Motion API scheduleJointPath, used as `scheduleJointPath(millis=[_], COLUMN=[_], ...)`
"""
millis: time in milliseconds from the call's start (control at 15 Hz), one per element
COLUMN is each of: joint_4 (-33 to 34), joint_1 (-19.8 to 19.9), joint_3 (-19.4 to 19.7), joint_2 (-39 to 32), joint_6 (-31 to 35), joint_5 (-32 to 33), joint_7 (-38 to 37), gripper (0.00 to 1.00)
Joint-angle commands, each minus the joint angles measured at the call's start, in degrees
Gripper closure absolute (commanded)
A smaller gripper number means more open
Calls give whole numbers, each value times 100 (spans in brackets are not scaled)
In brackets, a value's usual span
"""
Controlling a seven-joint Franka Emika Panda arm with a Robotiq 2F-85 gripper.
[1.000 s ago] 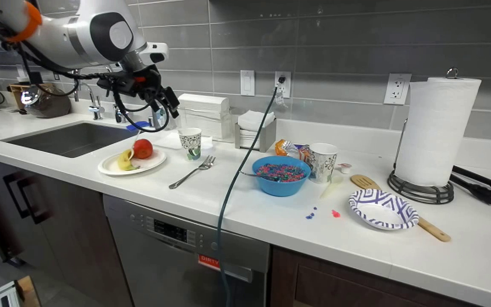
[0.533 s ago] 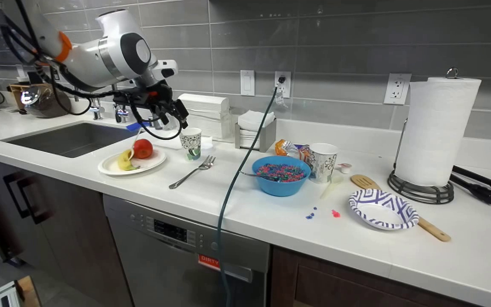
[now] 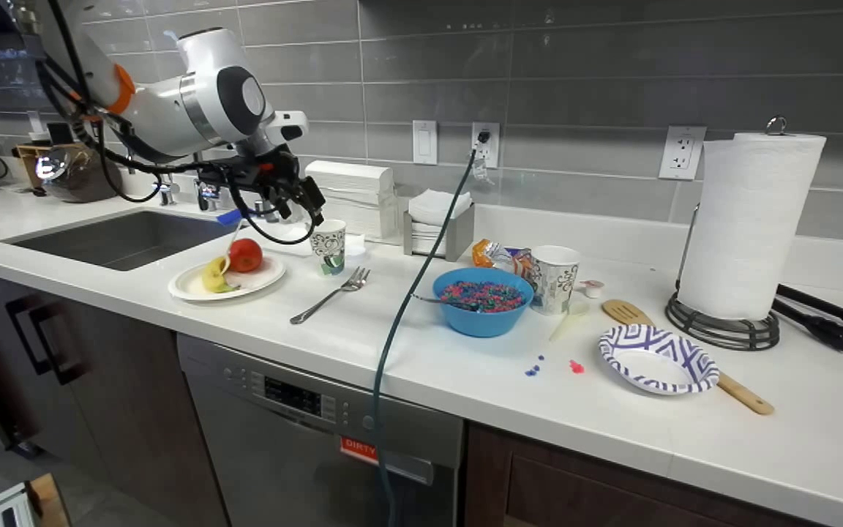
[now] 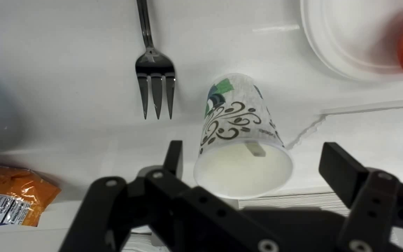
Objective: Remove the plastic knife from the paper cup and put it on the white plate on the left
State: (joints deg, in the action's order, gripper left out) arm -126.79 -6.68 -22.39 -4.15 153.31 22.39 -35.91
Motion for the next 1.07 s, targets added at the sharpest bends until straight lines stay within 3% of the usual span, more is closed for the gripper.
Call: scheduleJointPath(millis=[0, 667, 867, 1000], joint_4=[0, 182, 262, 310], joint_1=[0, -87, -81, -90], joint_3=[0, 49, 67, 67], joint_2=[0, -201, -300, -380], joint_6=[0, 124, 136, 99], joint_5=[0, 832, 1022, 1081], joint_7=[0, -501, -608, -624], gripper=[0, 0, 26, 34])
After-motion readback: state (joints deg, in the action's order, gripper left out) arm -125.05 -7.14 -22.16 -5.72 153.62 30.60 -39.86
